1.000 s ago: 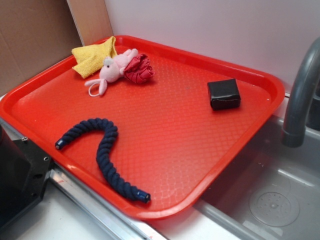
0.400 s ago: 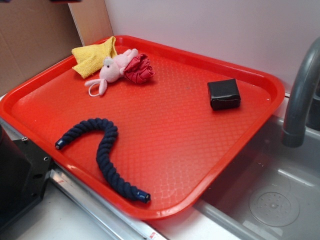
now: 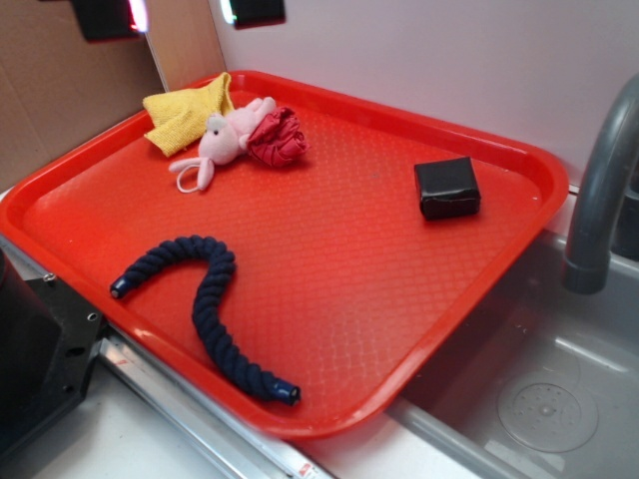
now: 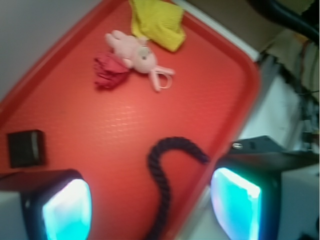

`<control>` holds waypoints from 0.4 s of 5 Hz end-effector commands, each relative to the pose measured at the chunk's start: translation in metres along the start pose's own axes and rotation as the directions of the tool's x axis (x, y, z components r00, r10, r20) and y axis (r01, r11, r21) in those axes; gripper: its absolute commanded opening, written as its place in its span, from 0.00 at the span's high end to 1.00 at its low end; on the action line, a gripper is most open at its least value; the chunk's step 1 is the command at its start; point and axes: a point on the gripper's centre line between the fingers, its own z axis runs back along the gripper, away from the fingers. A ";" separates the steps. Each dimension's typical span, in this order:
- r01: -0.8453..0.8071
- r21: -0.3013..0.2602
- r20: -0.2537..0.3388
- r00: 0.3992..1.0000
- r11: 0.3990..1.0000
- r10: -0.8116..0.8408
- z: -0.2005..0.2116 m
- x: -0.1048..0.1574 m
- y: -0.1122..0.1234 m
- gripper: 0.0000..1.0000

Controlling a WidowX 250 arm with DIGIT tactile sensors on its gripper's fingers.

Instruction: Grab the black box.

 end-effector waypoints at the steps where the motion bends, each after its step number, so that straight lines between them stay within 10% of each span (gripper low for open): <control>1: -0.029 -0.161 0.027 0.999 0.987 0.034 -0.022 0.022 -0.049 0.00; 2: -0.013 -0.150 0.020 1.000 0.989 0.016 -0.040 0.023 -0.073 0.00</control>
